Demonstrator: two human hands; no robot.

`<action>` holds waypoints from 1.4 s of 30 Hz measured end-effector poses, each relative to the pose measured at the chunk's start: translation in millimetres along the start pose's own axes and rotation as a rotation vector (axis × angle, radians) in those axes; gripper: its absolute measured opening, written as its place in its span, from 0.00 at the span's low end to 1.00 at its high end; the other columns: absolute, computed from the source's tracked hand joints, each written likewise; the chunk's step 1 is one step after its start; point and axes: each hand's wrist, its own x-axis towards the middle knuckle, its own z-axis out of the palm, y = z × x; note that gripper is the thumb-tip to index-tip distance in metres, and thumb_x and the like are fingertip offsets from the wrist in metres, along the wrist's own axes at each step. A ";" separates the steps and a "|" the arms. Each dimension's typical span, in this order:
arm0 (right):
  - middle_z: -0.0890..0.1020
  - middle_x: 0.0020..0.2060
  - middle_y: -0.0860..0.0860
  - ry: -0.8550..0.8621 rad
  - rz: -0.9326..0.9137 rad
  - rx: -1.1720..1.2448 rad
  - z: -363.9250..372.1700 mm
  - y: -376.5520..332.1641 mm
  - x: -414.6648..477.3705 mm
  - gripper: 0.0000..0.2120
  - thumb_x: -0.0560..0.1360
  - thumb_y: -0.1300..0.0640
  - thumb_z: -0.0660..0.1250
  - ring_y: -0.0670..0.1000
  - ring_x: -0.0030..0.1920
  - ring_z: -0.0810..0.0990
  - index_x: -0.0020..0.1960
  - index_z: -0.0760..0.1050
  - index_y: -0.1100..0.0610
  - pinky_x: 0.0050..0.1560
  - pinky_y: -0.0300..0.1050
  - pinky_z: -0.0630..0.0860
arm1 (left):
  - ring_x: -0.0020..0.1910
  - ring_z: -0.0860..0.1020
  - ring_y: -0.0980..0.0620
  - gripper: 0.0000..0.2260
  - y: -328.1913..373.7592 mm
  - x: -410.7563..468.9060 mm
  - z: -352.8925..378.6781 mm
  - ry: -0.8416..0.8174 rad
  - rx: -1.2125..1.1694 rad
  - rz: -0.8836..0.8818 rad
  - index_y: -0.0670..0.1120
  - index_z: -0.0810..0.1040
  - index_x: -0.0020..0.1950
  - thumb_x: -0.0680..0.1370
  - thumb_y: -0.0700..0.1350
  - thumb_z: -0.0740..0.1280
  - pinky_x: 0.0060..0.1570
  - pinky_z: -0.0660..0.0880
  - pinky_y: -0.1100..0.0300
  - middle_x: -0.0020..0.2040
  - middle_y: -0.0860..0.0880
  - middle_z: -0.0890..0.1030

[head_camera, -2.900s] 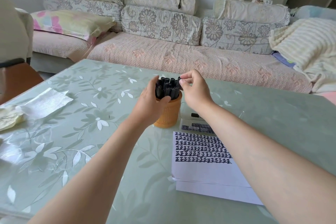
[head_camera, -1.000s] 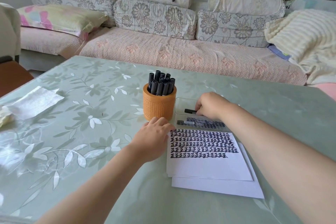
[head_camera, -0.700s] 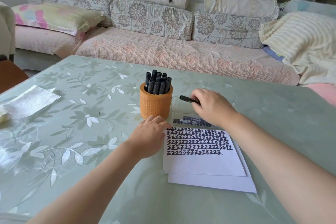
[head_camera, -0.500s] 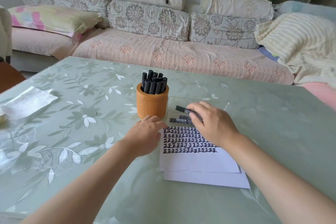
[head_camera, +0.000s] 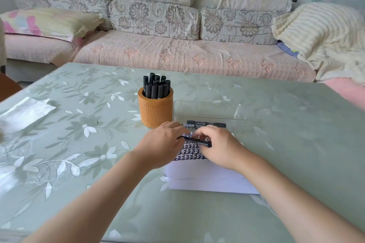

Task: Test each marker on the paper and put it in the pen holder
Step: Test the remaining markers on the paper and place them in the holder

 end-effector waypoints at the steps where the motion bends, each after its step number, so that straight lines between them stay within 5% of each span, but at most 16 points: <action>1: 0.81 0.48 0.43 0.016 0.013 0.069 -0.8 -1.7 -0.1 0.16 0.71 0.63 0.68 0.43 0.47 0.77 0.55 0.80 0.48 0.44 0.25 0.68 | 0.51 0.74 0.53 0.12 1.2 0.2 -0.1 -0.011 -0.013 0.008 0.54 0.77 0.60 0.79 0.48 0.60 0.46 0.75 0.54 0.51 0.56 0.77; 4: 0.82 0.40 0.42 0.079 0.056 0.238 -4.2 -3.5 1.0 0.13 0.69 0.63 0.72 0.37 0.37 0.78 0.48 0.80 0.46 0.40 0.28 0.71 | 0.48 0.75 0.53 0.08 2.7 1.0 -2.3 0.005 -0.040 0.018 0.53 0.78 0.57 0.78 0.48 0.65 0.44 0.75 0.55 0.46 0.57 0.77; 8: 0.84 0.38 0.45 0.192 0.150 0.522 -12.6 -2.4 3.3 0.10 0.67 0.62 0.78 0.42 0.39 0.81 0.43 0.81 0.49 0.43 0.35 0.77 | 0.43 0.73 0.58 0.06 5.3 2.0 -6.2 0.062 -0.102 -0.008 0.52 0.79 0.55 0.79 0.49 0.66 0.41 0.73 0.60 0.44 0.59 0.75; 12: 0.83 0.36 0.47 0.194 0.205 0.823 -10.6 -5.1 5.4 0.07 0.72 0.64 0.73 0.43 0.35 0.78 0.48 0.82 0.54 0.34 0.35 0.72 | 0.44 0.76 0.57 0.07 15.1 1.9 -4.2 0.025 -0.117 0.009 0.52 0.78 0.51 0.79 0.53 0.63 0.40 0.76 0.56 0.44 0.58 0.78; 15: 0.85 0.41 0.50 0.190 0.179 0.858 -7.4 -7.3 8.6 0.05 0.78 0.62 0.67 0.47 0.42 0.81 0.52 0.79 0.55 0.40 0.43 0.76 | 0.43 0.75 0.58 0.12 20.4 0.3 -3.5 -0.017 -0.104 0.032 0.54 0.77 0.48 0.78 0.58 0.58 0.40 0.75 0.55 0.43 0.58 0.77; 18: 0.81 0.36 0.51 0.191 0.126 0.687 -9.0 -4.4 10.4 0.08 0.81 0.62 0.61 0.51 0.39 0.80 0.54 0.77 0.52 0.47 0.52 0.76 | 0.45 0.76 0.58 0.08 16.8 -0.3 -5.8 0.029 -0.083 0.011 0.54 0.79 0.50 0.80 0.54 0.61 0.41 0.76 0.54 0.45 0.59 0.79; 23: 0.73 0.29 0.43 0.012 0.074 0.136 -16.9 3.3 2.7 0.10 0.82 0.52 0.58 0.43 0.30 0.69 0.58 0.76 0.44 0.34 0.40 0.66 | 0.48 0.77 0.58 0.15 7.0 0.5 -10.2 0.178 -0.067 -0.038 0.52 0.72 0.65 0.80 0.53 0.62 0.40 0.76 0.60 0.53 0.56 0.75; 26: 0.73 0.29 0.46 -0.057 0.072 0.005 -18.4 3.4 0.4 0.11 0.81 0.49 0.59 0.48 0.31 0.71 0.49 0.78 0.52 0.33 0.43 0.65 | 0.54 0.75 0.57 0.19 8.7 -0.3 -10.7 0.181 -0.054 0.009 0.51 0.69 0.70 0.80 0.51 0.63 0.47 0.72 0.64 0.58 0.54 0.74; 31: 0.74 0.30 0.50 -0.098 0.036 0.010 -17.6 2.7 4.6 0.14 0.79 0.45 0.61 0.50 0.31 0.70 0.39 0.73 0.52 0.35 0.49 0.68 | 0.49 0.76 0.53 0.13 11.3 0.7 -1.4 0.118 0.013 0.102 0.51 0.77 0.61 0.77 0.49 0.68 0.43 0.70 0.64 0.50 0.55 0.77; 38: 0.79 0.40 0.48 -0.119 -0.100 -0.204 -20.4 2.6 -0.9 0.10 0.80 0.47 0.61 0.54 0.45 0.77 0.51 0.77 0.51 0.46 0.52 0.74 | 0.41 0.74 0.52 0.04 9.4 3.2 3.3 0.070 0.032 0.134 0.49 0.79 0.51 0.78 0.47 0.67 0.37 0.65 0.63 0.41 0.53 0.76; 42: 0.76 0.40 0.44 0.051 -0.250 -0.274 -18.4 9.1 0.3 0.09 0.79 0.51 0.65 0.52 0.45 0.77 0.57 0.79 0.49 0.41 0.47 0.71 | 0.37 0.73 0.51 0.06 13.7 5.7 -1.1 0.012 -0.002 0.069 0.48 0.78 0.45 0.80 0.48 0.64 0.33 0.70 0.54 0.37 0.52 0.74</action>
